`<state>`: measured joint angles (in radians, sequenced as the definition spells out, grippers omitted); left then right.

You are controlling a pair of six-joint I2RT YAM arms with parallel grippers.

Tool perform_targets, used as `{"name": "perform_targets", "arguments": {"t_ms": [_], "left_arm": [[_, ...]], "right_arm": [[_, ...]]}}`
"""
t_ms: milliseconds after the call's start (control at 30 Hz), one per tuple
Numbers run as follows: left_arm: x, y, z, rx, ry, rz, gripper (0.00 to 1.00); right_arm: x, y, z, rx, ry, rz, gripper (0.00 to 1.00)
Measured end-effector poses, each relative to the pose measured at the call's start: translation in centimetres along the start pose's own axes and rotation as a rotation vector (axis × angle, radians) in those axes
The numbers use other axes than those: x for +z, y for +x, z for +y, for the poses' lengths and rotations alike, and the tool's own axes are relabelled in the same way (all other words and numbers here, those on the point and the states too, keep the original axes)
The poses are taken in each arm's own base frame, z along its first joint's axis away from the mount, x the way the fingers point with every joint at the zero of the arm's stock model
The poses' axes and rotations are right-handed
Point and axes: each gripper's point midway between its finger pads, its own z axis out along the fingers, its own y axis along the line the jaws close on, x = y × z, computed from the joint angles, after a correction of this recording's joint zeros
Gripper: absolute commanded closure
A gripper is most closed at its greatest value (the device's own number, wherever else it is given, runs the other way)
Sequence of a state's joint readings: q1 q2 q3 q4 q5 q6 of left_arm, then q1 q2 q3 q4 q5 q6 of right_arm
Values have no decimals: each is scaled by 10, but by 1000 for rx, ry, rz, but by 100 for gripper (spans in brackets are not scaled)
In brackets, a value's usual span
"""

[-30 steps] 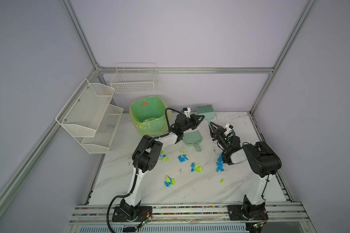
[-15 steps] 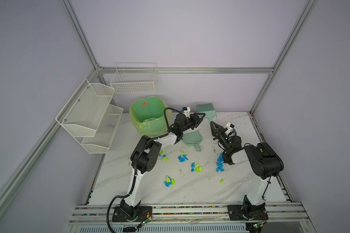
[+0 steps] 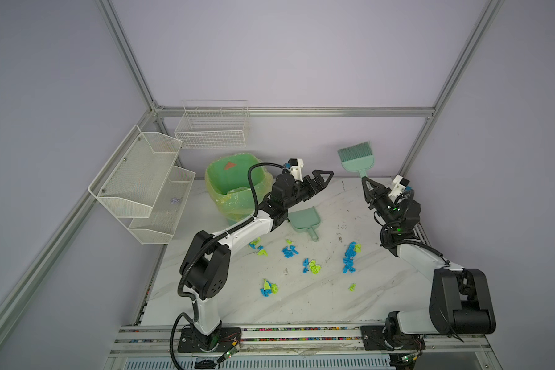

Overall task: Sweep away the paper scraps from the table
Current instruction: 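Lift the brush away with the right gripper while the left gripper lowers to the dustpan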

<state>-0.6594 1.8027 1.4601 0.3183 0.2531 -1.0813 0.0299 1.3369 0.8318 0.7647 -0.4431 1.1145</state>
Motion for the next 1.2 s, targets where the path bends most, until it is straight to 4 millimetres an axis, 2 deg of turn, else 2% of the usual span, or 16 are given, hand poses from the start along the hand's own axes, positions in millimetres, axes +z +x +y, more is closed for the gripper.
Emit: {"name": "perform_targets", "arguments": {"t_ms": [100, 167, 233, 300, 400, 500, 633, 767, 867, 967, 1067, 1200], "left_arm": [[-13, 26, 3, 45, -109, 35, 0], [-21, 46, 9, 82, -198, 68, 0], [-31, 67, 19, 111, -283, 108, 0], [-40, 86, 32, 121, -368, 156, 0], [-56, 97, 64, 127, -512, 195, 0], [-70, 100, 91, 129, -629, 216, 0], [-76, 111, 121, 125, -721, 254, 0], [-76, 135, 159, 104, -809, 322, 0], [-77, 153, 184, 78, -867, 368, 6], [-80, 161, 197, 59, -902, 387, 12], [-81, 161, 201, 48, -912, 388, 15], [-81, 159, 204, 39, -916, 384, 28]], "right_arm": [[-8, -17, 24, -147, 86, -32, 100], [-17, -22, 27, -218, 154, -45, 100], [-26, -24, 20, -264, 230, -45, 100], [-33, -21, 3, -291, 319, -29, 100], [-44, -16, -25, -313, 443, 2, 100], [-57, -12, -41, -339, 529, 21, 100], [-73, -15, -40, -393, 579, 13, 100], [-86, -21, -28, -455, 602, -3, 100], [-93, -24, -23, -485, 613, -11, 100], [-99, -25, -20, -506, 624, -15, 100], [-102, -25, -18, -517, 626, -17, 100], [-107, -24, -16, -524, 625, -16, 100]]}}
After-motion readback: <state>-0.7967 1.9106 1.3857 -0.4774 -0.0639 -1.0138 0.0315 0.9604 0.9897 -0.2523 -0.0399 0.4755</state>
